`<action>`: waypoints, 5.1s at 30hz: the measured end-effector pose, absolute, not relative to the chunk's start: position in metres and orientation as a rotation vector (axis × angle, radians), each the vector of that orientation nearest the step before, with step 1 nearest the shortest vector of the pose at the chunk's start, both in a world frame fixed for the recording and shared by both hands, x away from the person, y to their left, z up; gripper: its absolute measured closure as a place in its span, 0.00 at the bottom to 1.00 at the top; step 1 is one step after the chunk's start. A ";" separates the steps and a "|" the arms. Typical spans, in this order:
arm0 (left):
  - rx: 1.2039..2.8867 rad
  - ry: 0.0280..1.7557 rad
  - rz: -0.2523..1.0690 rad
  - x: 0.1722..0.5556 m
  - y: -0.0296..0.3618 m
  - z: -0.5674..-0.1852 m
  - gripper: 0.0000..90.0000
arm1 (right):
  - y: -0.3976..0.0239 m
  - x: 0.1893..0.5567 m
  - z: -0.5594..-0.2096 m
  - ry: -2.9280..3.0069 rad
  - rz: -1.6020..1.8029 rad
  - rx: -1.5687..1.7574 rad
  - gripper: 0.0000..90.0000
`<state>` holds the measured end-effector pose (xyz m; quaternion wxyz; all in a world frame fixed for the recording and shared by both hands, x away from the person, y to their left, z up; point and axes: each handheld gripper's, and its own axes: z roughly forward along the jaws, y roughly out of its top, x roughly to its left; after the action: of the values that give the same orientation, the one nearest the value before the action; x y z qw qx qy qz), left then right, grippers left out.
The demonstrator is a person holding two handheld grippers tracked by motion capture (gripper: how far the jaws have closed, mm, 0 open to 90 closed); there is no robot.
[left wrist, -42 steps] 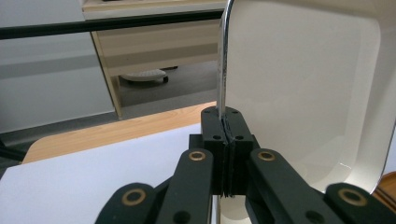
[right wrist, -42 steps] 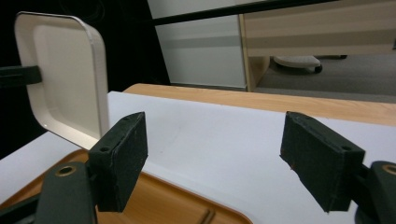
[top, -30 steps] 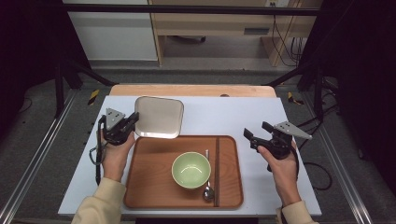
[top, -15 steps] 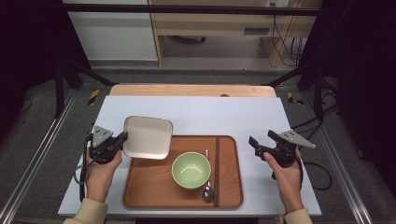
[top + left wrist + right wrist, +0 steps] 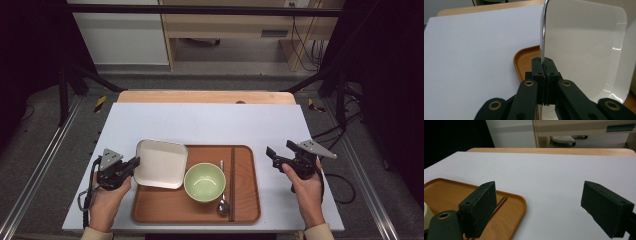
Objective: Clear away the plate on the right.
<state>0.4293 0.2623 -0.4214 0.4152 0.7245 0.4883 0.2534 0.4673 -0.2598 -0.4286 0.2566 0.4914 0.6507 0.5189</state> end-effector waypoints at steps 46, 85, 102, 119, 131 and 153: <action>1.784 1.426 0.302 0.482 0.260 -0.465 0.98 | -0.255 0.474 -0.437 1.842 1.384 1.374 0.14; 1.791 1.216 0.507 0.472 0.258 -0.448 0.76 | -0.258 0.473 -0.435 1.839 1.383 1.367 0.14; 1.843 1.036 0.599 0.478 0.249 -0.436 0.39 | -0.257 0.473 -0.436 1.840 1.386 1.366 0.13; 1.818 0.891 0.573 0.485 0.247 -0.428 0.12 | -0.257 0.473 -0.436 1.835 1.389 1.364 0.11; 1.753 0.809 0.607 0.484 0.261 -0.409 0.06 | -0.260 0.471 -0.433 1.823 1.399 1.340 0.09; 1.697 0.780 0.655 0.478 0.302 -0.404 0.05 | -0.273 0.465 -0.432 1.790 1.357 1.353 0.12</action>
<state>0.4778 0.3019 -0.4041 0.5492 0.7165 0.3293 0.2767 0.4646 -0.2725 -0.4322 0.2568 0.4987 0.6598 0.5001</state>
